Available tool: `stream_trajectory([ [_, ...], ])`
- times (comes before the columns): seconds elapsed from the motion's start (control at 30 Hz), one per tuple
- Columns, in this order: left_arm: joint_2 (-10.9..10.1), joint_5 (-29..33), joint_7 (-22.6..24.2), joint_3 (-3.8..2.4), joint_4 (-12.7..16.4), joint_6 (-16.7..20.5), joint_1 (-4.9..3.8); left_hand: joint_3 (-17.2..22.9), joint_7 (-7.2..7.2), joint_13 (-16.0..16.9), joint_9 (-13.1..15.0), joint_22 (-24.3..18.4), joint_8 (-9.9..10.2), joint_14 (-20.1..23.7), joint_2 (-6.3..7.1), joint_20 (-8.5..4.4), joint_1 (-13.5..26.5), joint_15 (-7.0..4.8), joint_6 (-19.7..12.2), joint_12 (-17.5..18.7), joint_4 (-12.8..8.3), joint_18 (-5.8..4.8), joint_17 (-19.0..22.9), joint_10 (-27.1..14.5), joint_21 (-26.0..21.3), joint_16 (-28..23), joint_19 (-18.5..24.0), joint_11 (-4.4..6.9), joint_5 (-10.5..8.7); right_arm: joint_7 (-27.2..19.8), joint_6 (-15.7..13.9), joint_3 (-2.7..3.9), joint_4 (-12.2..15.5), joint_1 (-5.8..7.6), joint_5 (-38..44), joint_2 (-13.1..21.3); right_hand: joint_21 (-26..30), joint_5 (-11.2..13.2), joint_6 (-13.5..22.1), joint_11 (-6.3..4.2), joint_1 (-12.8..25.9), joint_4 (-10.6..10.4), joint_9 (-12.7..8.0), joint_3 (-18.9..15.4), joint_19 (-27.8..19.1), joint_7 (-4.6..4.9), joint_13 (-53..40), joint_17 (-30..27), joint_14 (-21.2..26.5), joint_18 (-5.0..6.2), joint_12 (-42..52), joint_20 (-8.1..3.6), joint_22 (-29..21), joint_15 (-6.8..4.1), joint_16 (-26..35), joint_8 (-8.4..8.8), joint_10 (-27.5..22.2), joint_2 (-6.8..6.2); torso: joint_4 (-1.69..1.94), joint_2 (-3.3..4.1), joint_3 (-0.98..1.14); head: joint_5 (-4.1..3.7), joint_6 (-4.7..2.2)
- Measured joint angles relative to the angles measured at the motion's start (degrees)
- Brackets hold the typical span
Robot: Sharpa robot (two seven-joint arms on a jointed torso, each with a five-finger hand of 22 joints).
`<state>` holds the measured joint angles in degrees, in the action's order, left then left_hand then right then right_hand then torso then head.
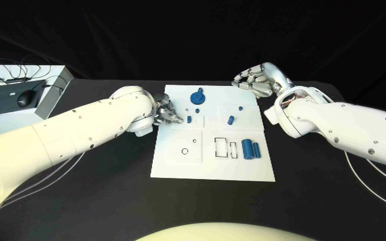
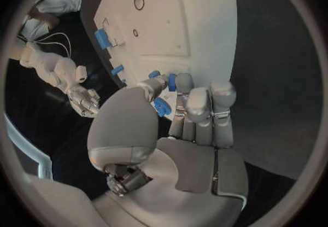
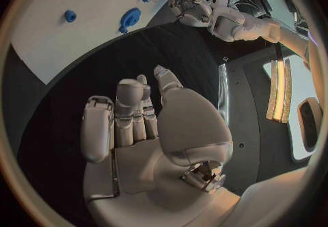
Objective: Assemble the parts on the task board
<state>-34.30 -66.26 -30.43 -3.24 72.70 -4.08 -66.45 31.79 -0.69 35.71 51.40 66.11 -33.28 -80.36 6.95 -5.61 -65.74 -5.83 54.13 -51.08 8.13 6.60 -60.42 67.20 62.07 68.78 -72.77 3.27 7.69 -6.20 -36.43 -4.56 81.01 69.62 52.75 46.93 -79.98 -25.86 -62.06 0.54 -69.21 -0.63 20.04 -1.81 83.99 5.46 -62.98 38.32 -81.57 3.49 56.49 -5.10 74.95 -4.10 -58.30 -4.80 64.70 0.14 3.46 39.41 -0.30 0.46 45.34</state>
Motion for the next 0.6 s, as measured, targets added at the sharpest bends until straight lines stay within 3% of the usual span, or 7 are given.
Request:
stream_trajectory([
  [0.6,0.18,-0.81,-0.28,-0.06,-0.12,-0.53,-0.08,0.16,0.27,-0.01,0.15,0.3,0.23,-0.22,0.23,0.0,-0.23,-0.22,0.46,0.31,0.16,0.0,-0.4,0.61,0.03,0.0,0.0,0.2,-0.09,0.05,0.03,0.0,0.01,0.0,0.03,0.09,0.0,0.0,0.0,0.0,0.0,0.0,0.0,0.0,0.0,0.0,0.02,-0.01,0.0,0.0,0.0,0.0,-0.01,0.0,0.0,0.0,0.0,0.0,-0.01,0.03,0.0,0.04,0.01],
])
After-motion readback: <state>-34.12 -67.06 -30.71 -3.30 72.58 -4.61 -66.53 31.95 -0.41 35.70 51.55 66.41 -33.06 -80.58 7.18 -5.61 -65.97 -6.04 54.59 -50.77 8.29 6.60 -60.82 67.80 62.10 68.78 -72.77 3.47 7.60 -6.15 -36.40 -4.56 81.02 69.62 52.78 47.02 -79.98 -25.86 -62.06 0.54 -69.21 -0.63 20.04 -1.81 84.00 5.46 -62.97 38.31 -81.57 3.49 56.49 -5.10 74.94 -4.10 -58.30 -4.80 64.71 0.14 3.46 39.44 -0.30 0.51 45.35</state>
